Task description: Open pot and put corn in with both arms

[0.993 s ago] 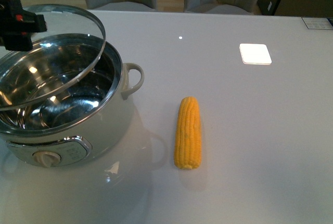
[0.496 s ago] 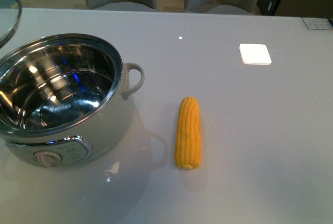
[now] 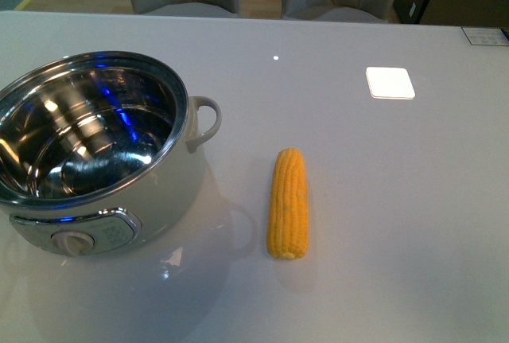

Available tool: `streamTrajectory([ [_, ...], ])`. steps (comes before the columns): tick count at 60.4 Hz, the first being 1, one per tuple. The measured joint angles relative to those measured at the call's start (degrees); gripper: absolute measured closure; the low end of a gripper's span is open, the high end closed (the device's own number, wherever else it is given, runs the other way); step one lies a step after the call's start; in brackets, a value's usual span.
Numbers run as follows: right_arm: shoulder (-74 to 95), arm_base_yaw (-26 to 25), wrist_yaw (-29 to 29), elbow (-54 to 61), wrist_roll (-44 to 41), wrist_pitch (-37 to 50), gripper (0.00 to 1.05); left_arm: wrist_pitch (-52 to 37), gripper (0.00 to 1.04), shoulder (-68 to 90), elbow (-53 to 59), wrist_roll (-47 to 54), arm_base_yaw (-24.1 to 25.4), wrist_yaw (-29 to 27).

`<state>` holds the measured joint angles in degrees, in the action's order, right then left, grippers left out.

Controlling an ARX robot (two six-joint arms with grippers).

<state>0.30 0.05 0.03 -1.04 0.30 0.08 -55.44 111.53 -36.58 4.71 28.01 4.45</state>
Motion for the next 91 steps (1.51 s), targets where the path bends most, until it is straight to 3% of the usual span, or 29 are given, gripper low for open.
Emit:
streamTrajectory([
  [22,0.0,0.0,0.0,0.0,0.0,0.0,0.09,-6.6,0.60,13.8,-5.9,-0.4,3.0,-1.7],
  [91,0.0,0.0,0.0,0.0,0.0,0.0,0.09,-24.1,0.60,39.1,-12.7,-3.0,2.6,-2.3],
])
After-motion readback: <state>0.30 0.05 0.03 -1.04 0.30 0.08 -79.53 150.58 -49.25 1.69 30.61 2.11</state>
